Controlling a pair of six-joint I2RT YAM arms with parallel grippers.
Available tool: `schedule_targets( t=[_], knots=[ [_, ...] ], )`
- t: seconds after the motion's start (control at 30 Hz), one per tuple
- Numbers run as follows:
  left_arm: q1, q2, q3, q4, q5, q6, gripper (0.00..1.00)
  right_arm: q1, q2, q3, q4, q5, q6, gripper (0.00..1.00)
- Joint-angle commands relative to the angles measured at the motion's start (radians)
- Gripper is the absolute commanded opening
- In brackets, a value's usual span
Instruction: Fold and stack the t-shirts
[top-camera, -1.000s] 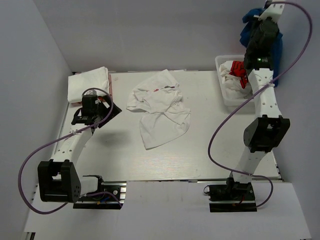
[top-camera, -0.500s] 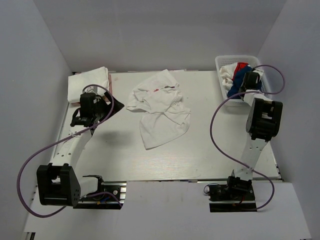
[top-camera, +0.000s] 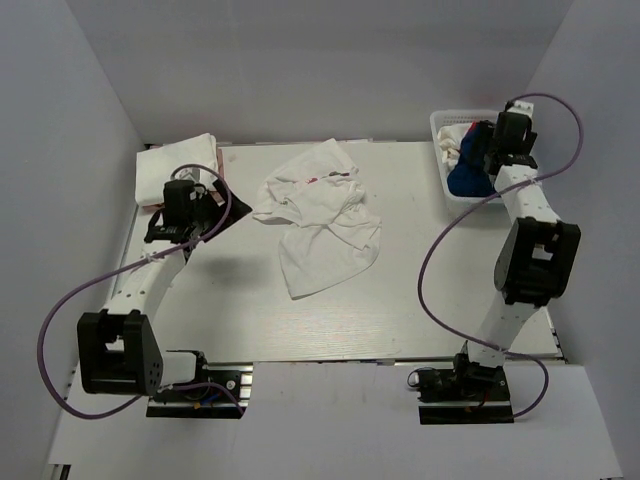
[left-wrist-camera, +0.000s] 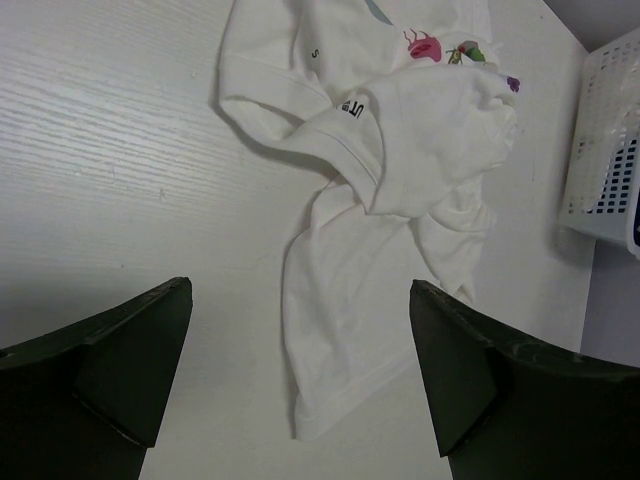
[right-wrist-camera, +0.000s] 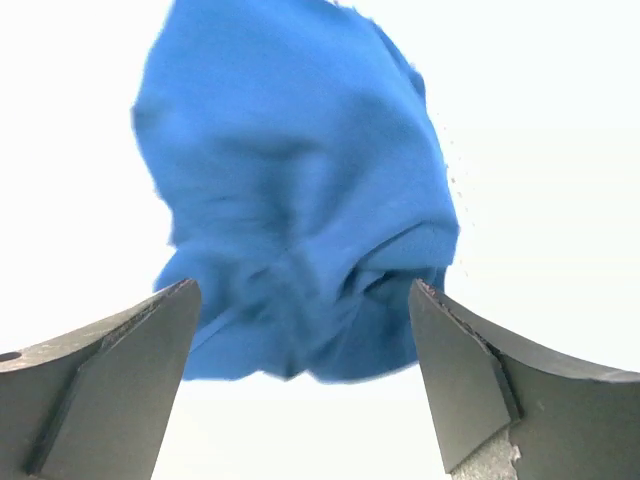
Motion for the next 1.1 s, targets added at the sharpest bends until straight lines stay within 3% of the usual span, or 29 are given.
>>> schedule_targets(
  t=[0.0, 0.13, 0.23, 0.37, 0.53, 0.73, 0.9, 1.07],
  knots=[
    [-0.005, 0.048, 0.082, -0.014, 0.031, 0.036, 0.99, 0.092, -0.240, -0.061, 0.048, -0.023, -0.125, 0.90],
    [-0.014, 0.160, 0.143, -0.039, 0.040, 0.077, 0.99, 0.232, -0.403, -0.175, 0.027, -0.056, -0.111, 0.90],
    [-0.025, 0.326, 0.230, -0.063, 0.020, 0.108, 0.99, 0.296, -0.509, -0.352, 0.057, -0.090, 0.081, 0.90],
    [-0.074, 0.479, 0.393, -0.151, -0.033, 0.147, 0.95, 0.392, -0.560, -0.497, 0.100, -0.220, 0.159, 0.90],
    [-0.111, 0.680, 0.563, -0.252, -0.225, 0.175, 0.92, 0.533, -0.505, -0.552, 0.008, -0.173, 0.154, 0.90],
    [-0.140, 0.789, 0.605, -0.243, -0.234, 0.175, 0.89, 0.610, -0.460, -0.670, 0.046, -0.176, 0.197, 0.90],
    [-0.149, 0.871, 0.668, -0.234, -0.234, 0.166, 0.86, 0.665, -0.368, -0.669, 0.059, -0.167, 0.211, 0.90],
    [-0.167, 0.902, 0.668, -0.188, -0.190, 0.166, 0.51, 0.689, -0.259, -0.657, 0.085, -0.106, 0.235, 0.90]
  ],
)
